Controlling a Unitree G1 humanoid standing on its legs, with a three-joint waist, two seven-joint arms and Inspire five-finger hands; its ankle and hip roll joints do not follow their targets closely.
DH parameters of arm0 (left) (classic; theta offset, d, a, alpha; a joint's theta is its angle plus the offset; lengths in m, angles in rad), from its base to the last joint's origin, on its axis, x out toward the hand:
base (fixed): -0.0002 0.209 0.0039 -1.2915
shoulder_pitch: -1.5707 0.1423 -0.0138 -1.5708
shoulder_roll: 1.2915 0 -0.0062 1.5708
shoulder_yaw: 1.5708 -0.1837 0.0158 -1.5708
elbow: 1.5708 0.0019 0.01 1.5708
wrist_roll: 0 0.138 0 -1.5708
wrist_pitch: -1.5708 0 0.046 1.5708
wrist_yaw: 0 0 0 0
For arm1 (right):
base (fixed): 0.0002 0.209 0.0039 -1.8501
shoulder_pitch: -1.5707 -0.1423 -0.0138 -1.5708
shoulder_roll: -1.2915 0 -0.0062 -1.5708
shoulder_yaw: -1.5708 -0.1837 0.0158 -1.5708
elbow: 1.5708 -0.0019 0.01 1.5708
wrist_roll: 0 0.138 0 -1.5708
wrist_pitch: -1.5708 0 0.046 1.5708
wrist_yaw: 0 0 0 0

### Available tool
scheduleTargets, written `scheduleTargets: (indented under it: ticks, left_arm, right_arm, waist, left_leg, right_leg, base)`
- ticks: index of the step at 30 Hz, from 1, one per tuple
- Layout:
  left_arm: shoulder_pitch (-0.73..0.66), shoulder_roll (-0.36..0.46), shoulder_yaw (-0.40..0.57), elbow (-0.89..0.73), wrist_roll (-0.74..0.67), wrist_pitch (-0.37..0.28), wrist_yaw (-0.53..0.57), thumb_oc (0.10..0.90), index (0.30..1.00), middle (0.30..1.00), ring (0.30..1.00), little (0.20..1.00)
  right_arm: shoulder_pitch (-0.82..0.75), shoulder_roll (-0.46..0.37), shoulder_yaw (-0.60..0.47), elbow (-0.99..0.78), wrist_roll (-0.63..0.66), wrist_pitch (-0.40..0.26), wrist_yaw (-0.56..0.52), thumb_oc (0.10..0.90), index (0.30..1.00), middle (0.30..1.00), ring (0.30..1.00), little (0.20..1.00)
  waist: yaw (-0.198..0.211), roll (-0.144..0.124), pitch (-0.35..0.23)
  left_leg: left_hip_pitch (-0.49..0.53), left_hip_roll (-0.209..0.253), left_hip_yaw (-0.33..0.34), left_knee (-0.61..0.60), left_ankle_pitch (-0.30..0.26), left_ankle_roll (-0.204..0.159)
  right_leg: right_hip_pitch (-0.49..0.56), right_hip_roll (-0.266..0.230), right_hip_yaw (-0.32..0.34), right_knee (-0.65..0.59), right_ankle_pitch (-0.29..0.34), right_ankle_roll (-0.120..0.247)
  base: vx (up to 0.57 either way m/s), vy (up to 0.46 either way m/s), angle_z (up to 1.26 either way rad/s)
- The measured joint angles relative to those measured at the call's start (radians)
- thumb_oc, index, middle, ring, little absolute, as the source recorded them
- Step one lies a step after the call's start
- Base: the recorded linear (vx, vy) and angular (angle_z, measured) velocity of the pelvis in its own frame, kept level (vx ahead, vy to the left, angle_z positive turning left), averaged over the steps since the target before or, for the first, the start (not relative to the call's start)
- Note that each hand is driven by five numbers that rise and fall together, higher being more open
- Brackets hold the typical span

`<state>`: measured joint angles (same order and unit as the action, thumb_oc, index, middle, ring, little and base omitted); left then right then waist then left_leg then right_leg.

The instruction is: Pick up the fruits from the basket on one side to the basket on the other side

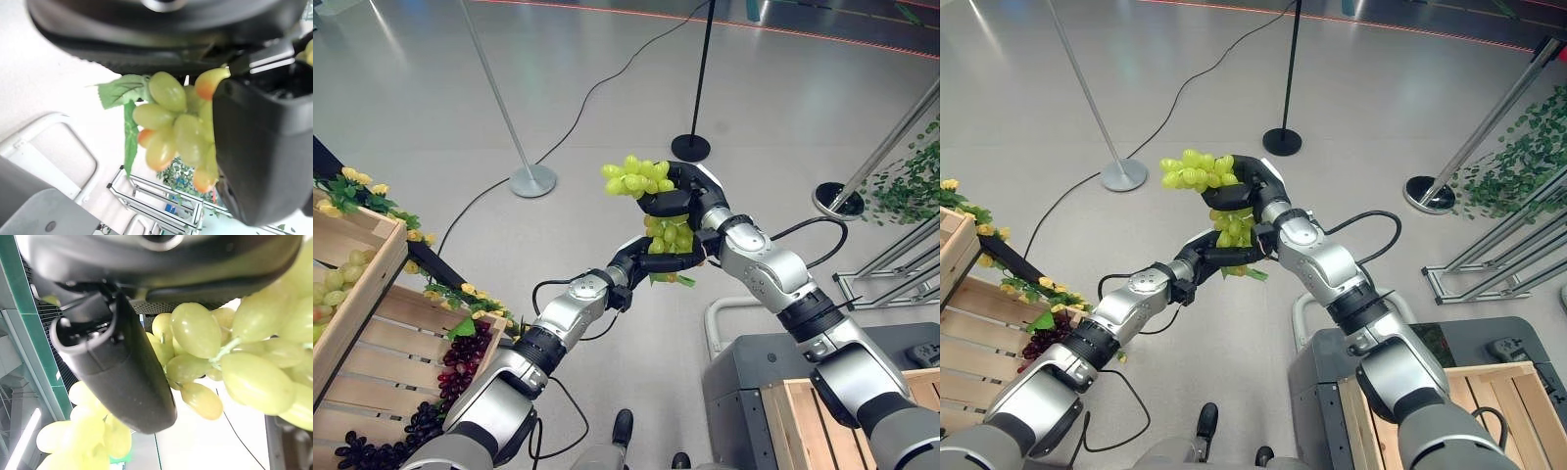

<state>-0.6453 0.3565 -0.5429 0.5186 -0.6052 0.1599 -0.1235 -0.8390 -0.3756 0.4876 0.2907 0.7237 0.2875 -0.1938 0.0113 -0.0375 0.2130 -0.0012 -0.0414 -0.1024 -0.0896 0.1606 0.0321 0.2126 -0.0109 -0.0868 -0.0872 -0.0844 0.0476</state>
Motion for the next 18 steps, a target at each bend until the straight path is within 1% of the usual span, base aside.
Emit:
scheduleTargets:
  ticks: [5, 9, 10, 11, 12, 18]
  left_arm:
    - [0.001, -0.015, 0.0, 0.0, 0.0, -0.058, 0.064, 0.8, 0.9, 0.9, 0.9, 0.9]
    - [0.001, -0.021, 0.001, 0.0, 0.0, -0.088, 0.111, 0.8, 0.9, 0.9, 0.9, 0.9]
    - [0.001, -0.023, 0.001, 0.0, 0.0, -0.091, 0.117, 0.642, 0.662, 0.662, 0.662, 0.662]
    - [0.003, -0.025, 0.001, 0.0, 0.001, -0.1, 0.123, 0.642, 0.662, 0.662, 0.662, 0.662]
    - [0.003, -0.027, 0.001, 0.0, 0.001, -0.107, 0.129, 0.4, 0.3, 0.3, 0.3, 0.3]
    - [0.003, -0.026, 0.001, 0.0, 0.005, -0.122, 0.137, 0.4, 0.3, 0.3, 0.3, 0.3]
  right_arm:
    - [0.0, -0.002, 0.0, -0.006, -0.003, 0.0, 0.02, 0.4, 0.3, 0.3, 0.3, 0.3]
    - [0.0, -0.003, -0.001, -0.015, -0.007, 0.001, 0.02, 0.4, 0.3, 0.3, 0.3, 0.3]
    - [0.0, -0.003, -0.001, -0.016, -0.008, 0.001, 0.02, 0.4, 0.3, 0.3, 0.3, 0.3]
    - [0.0, -0.003, -0.001, -0.018, -0.01, 0.001, 0.02, 0.4, 0.3, 0.3, 0.3, 0.3]
    - [0.0, -0.004, -0.001, -0.02, -0.01, 0.001, 0.02, 0.4, 0.3, 0.3, 0.3, 0.3]
    - [0.0, -0.004, -0.002, -0.022, -0.013, 0.002, 0.02, 0.4, 0.3, 0.3, 0.3, 0.3]
  waist:
    - [0.001, 0.0, 0.0]
    - [0.002, 0.0, 0.0]
    - [0.002, 0.0, 0.0]
    - [0.002, 0.0, 0.0]
    - [0.003, 0.0, 0.0]
    - [0.003, 0.0, 0.0]
  left_leg:
    - [0.001, 0.0, 0.0, 0.0, 0.0, 0.0]
    - [0.002, 0.001, 0.0, 0.0, 0.0, 0.0]
    - [0.002, 0.001, 0.0, 0.0, 0.0, 0.0]
    - [0.002, 0.001, 0.0, 0.0, 0.0, 0.0]
    - [0.002, 0.001, 0.0, 0.0, 0.0, 0.0]
    - [0.004, 0.0, 0.0, 0.0, 0.0, 0.0]
  right_leg:
    - [0.0, 0.0, 0.0, 0.0, 0.0, 0.0]
    - [0.001, 0.0, 0.0, 0.0, 0.0, 0.0]
    - [0.001, 0.0, 0.0, 0.0, 0.0, 0.0]
    - [0.001, 0.0, 0.0, 0.0, 0.0, 0.0]
    - [0.002, 0.0, 0.0, 0.0, 0.0, 0.0]
    - [0.003, 0.0, -0.001, 0.0, 0.0, 0.0]
  base:
    - [0.0, 0.0, 0.0]
    - [0.0, 0.0, 0.0]
    - [0.0, 0.0, 0.0]
    - [0.0, 0.0, 0.0]
    - [0.0, 0.0, 0.0]
    - [0.0, 0.0, 0.0]
